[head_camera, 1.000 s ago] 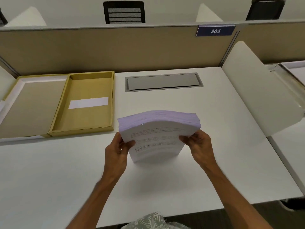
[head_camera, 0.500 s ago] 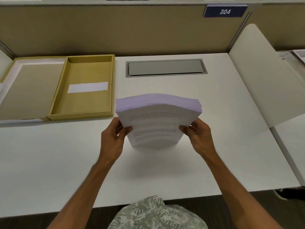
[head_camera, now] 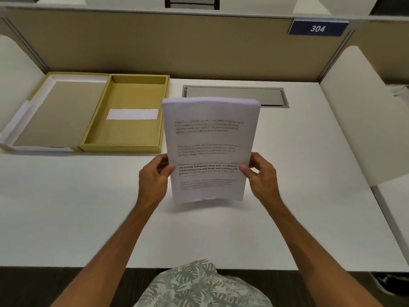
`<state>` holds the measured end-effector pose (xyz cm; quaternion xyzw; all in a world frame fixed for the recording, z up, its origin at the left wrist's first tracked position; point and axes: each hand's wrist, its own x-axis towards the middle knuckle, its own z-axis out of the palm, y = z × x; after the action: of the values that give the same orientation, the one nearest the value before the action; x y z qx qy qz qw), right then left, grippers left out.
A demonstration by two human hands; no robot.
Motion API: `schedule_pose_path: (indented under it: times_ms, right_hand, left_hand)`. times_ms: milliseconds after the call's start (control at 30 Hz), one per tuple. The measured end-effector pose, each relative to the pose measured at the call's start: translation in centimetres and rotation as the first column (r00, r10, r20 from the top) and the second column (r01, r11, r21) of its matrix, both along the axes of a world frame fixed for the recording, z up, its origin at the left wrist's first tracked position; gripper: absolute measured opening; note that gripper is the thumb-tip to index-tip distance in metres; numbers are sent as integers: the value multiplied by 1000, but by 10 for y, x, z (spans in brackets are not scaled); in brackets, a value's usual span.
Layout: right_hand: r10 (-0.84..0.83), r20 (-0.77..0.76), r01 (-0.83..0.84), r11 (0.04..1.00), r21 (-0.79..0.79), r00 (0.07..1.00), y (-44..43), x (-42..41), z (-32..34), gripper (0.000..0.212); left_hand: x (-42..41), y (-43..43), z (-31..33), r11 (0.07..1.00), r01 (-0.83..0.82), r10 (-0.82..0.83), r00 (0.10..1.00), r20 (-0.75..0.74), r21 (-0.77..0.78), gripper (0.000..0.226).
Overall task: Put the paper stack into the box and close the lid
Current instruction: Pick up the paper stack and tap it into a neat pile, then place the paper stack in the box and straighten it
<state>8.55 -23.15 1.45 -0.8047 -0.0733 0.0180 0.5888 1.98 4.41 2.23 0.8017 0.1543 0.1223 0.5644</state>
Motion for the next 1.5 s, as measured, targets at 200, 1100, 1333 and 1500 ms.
schedule_pose_path:
  times_ms: [200,1100,1333,1500]
  right_hand:
    - [14,-64,-14,1000,-3,998,31,18,9,27]
    - [-67,-377,56,998,-39,924,326,174,23,15]
    - [-129,-389,26,965,-260,912,374,222,-6,9]
    - [-158,-375,10,930,-368,913,391,244,-29,18]
  left_hand:
    - [18,27,7,997,-30,25,997,-77,-67,28]
    - [192,334,34,987,77,-121,932,-342,-142,13]
    - [245,361,-9,998,30,-57,843,-535,-60,13]
    - [262,366,-30,999,32,-13,798,-603,22,16]
